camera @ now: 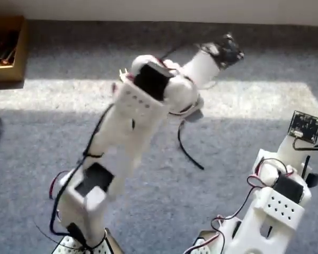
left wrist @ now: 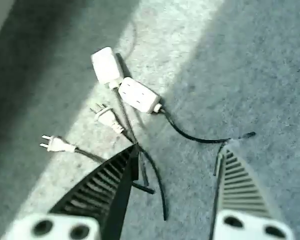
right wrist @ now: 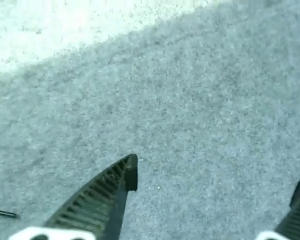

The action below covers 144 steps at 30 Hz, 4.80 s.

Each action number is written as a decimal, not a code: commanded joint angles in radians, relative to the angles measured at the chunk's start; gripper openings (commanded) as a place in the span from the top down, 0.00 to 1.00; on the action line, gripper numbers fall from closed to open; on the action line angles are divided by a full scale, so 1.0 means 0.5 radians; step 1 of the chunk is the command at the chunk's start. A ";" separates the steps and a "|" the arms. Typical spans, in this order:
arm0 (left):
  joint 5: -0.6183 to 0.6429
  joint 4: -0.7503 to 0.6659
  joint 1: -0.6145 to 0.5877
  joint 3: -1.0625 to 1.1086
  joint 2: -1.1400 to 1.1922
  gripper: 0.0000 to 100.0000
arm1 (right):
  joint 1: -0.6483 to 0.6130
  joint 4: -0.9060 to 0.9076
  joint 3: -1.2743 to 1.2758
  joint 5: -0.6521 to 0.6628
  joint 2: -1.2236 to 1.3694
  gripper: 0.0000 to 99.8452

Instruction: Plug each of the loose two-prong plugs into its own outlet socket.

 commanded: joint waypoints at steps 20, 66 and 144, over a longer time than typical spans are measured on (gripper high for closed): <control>0.239 -2.259 -1.923 4.249 -1.858 0.75 | -1.297 1.014 -2.990 -0.494 2.625 0.55; 0.236 -2.360 -1.864 4.433 -1.978 0.75 | -1.625 -0.072 -2.272 -0.236 2.779 0.63; -0.095 -2.262 -1.883 4.338 -1.978 0.75 | -2.318 -0.026 -0.140 1.114 1.155 0.99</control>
